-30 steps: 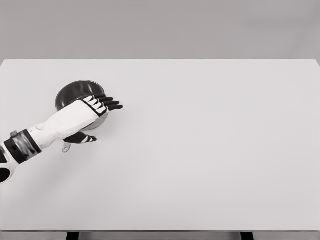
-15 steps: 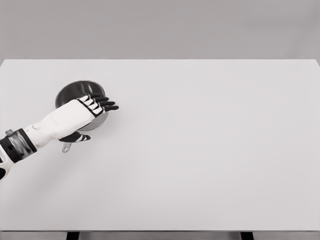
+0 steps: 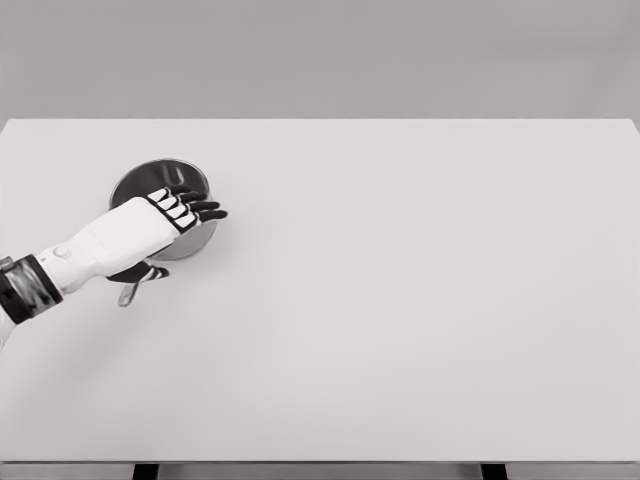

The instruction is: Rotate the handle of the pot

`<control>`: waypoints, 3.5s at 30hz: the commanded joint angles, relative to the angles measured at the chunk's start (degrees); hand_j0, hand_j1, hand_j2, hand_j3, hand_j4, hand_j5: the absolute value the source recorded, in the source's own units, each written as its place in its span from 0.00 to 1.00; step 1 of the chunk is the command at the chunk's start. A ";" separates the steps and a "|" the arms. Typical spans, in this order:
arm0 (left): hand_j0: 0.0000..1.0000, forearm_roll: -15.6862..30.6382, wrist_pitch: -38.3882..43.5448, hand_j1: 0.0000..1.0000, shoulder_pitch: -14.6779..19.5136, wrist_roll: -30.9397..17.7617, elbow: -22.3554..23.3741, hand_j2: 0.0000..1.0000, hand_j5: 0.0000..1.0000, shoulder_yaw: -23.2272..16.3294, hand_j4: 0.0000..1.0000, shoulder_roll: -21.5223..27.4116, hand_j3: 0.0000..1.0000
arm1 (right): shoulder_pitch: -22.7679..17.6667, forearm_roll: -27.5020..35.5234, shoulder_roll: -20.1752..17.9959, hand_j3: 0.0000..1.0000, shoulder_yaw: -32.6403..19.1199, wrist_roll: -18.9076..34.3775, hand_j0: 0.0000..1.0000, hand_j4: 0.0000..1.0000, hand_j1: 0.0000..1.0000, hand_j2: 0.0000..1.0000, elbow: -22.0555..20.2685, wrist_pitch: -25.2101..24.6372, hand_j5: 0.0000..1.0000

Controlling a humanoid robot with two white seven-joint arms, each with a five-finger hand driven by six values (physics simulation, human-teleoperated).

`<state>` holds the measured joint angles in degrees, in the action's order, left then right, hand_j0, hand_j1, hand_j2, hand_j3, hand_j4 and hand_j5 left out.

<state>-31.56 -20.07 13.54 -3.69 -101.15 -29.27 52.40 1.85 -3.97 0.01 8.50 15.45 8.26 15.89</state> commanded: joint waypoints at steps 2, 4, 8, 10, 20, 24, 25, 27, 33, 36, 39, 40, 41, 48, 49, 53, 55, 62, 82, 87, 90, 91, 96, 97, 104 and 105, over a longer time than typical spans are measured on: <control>1.00 0.18 -0.32 1.00 -0.09 0.09 -0.01 1.00 1.00 0.88 1.00 0.86 1.00 | 0.00 0.01 -0.01 1.00 -0.06 0.01 1.00 1.00 1.00 1.00 0.00 0.01 1.00; 1.00 0.18 -0.50 1.00 -0.09 0.26 -0.01 1.00 1.00 1.06 1.00 1.48 1.00 | 0.00 -0.08 -0.01 1.00 -0.06 0.01 1.00 1.00 1.00 1.00 0.00 0.01 1.00; 1.00 0.18 -0.50 1.00 -0.26 0.26 -0.01 1.00 1.00 2.20 1.00 2.18 1.00 | 0.00 -0.08 -0.01 1.00 0.03 0.01 1.00 1.00 1.00 1.00 0.00 0.01 1.00; 1.00 0.18 -0.50 1.00 -0.26 0.26 -0.01 1.00 1.00 2.20 1.00 2.35 1.00 | 0.00 -0.08 -0.01 1.00 0.03 0.01 1.00 1.00 1.00 1.00 0.00 0.01 1.00; 1.00 0.27 -0.50 1.00 -0.26 0.18 -0.01 1.00 1.00 2.64 1.00 3.06 1.00 | 0.00 -0.08 -0.01 1.00 0.03 0.01 1.00 1.00 1.00 1.00 0.00 0.01 1.00; 1.00 0.45 -0.59 1.00 -1.23 0.35 -0.01 1.00 1.00 2.64 1.00 3.06 1.00 | 0.00 0.01 -0.01 1.00 -0.06 0.01 1.00 1.00 1.00 1.00 0.00 0.01 1.00; 1.00 0.62 -0.59 1.00 -1.23 0.26 -0.01 1.00 1.00 2.64 1.00 3.23 1.00 | 0.00 -0.08 -0.01 1.00 0.03 0.01 1.00 1.00 1.00 1.00 0.00 0.01 1.00; 1.00 0.80 -0.59 1.00 -1.14 0.26 -0.01 1.00 1.00 2.64 1.00 3.32 1.00 | 0.00 0.01 -0.01 1.00 0.03 0.01 1.00 1.00 1.00 1.00 0.00 0.01 1.00; 1.00 0.89 -1.64 1.00 -1.14 0.26 -0.01 1.00 1.00 3.17 1.00 4.55 1.00 | 0.00 -0.08 -0.01 1.00 -0.06 0.01 1.00 1.00 1.00 1.00 0.00 0.01 1.00; 1.00 0.89 -2.08 1.00 -1.23 0.35 -0.01 1.00 1.00 3.17 1.00 4.73 1.00 | 0.00 -0.08 -0.01 1.00 -0.06 0.01 1.00 1.00 1.00 1.00 0.00 0.01 1.00; 1.00 0.89 -2.87 1.00 -1.58 0.26 -0.01 1.00 1.00 4.13 1.00 5.34 1.00 | 0.00 -0.08 -0.01 1.00 -0.06 0.01 1.00 1.00 1.00 1.00 0.00 0.01 1.00; 1.00 0.89 -4.10 1.00 -1.84 0.35 -0.01 1.00 1.00 5.19 1.00 5.52 1.00 | 0.00 0.01 -0.01 1.00 -0.06 0.01 1.00 1.00 1.00 1.00 0.00 0.01 1.00; 1.00 0.89 -4.54 1.00 -2.37 0.35 -0.01 1.00 1.00 5.98 1.00 5.52 1.00 | 0.00 -0.08 -0.01 1.00 -0.06 0.01 1.00 1.00 1.00 1.00 0.00 0.01 1.00; 1.00 16.44 -14.93 1.00 -2.72 2.64 -0.01 1.00 1.00 6.86 1.00 8.77 1.00 | 0.00 -0.08 -0.01 1.00 0.03 0.10 1.00 1.00 1.00 1.00 0.00 0.01 1.00; 1.00 16.71 -14.93 1.00 -2.81 2.64 -0.01 1.00 1.00 6.68 1.00 8.77 1.00 | 0.00 0.01 -0.01 1.00 -0.06 0.01 1.00 1.00 1.00 1.00 0.00 0.01 1.00; 1.00 16.71 -14.93 1.00 -3.43 2.73 -0.01 1.00 1.00 6.60 1.00 8.68 1.00 | 0.00 0.01 -0.01 1.00 0.03 0.01 1.00 1.00 1.00 1.00 0.00 0.01 1.00; 1.00 16.18 -14.93 1.00 -4.22 2.55 -0.01 1.00 1.00 6.42 1.00 8.68 1.00 | 0.00 -0.08 -0.01 1.00 0.03 0.02 1.00 1.00 1.00 1.00 0.00 0.01 1.00; 1.00 6.34 -14.93 1.00 -4.04 3.34 -0.01 1.00 1.00 6.86 1.00 7.28 1.00 | 0.00 -0.08 -0.01 1.00 -0.06 0.01 1.00 1.00 1.00 1.00 0.00 0.01 1.00; 1.00 1.33 -14.93 1.00 -5.10 3.34 0.08 1.00 1.00 6.86 1.00 6.13 1.00 | 0.00 0.01 -0.01 1.00 0.03 0.01 1.00 1.00 1.00 1.00 0.00 0.01 1.00; 1.00 0.36 -14.93 1.00 -5.62 3.34 0.17 1.00 1.00 7.04 1.00 6.13 1.00 | 0.00 0.01 -0.01 1.00 0.03 0.01 1.00 1.00 1.00 1.00 0.00 0.01 1.00; 1.00 0.01 -14.93 1.00 -5.71 3.25 0.17 1.00 1.00 7.04 1.00 6.22 1.00 | 0.00 -0.08 -0.01 1.00 0.03 0.01 1.00 1.00 1.00 1.00 0.00 0.01 1.00; 1.00 0.01 -14.93 1.00 -5.63 3.25 0.25 1.00 1.00 7.04 1.00 6.22 1.00 | 0.00 -0.08 -0.01 1.00 -0.06 0.01 1.00 1.00 1.00 1.00 0.00 0.01 1.00; 1.00 -0.87 -14.93 1.00 -5.63 3.25 0.43 1.00 1.00 7.56 1.00 6.31 1.00 | 0.00 -0.08 -0.01 1.00 0.03 0.01 1.00 1.00 1.00 1.00 0.00 0.01 1.00; 1.00 -0.96 -14.93 1.00 -5.63 3.25 0.52 1.00 1.00 7.65 1.00 6.40 1.00 | 0.00 -0.08 -0.01 1.00 0.03 0.01 1.00 1.00 1.00 1.00 0.00 0.01 1.00; 1.00 -0.96 -14.93 1.00 -5.80 3.25 0.96 1.00 1.00 8.44 1.00 6.66 1.00 | 0.00 -0.08 -0.01 1.00 0.03 0.01 1.00 1.00 1.00 1.00 0.00 0.01 1.00; 1.00 -0.96 -14.74 1.00 -5.80 3.16 1.04 1.00 1.00 8.88 1.00 6.75 1.00 | 0.00 0.01 -0.01 1.00 0.03 0.01 1.00 1.00 1.00 1.00 0.00 0.01 1.00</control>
<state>-32.89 -34.90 7.73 -0.53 -100.33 -20.81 58.99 1.85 -3.97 0.01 8.49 15.46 8.26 15.89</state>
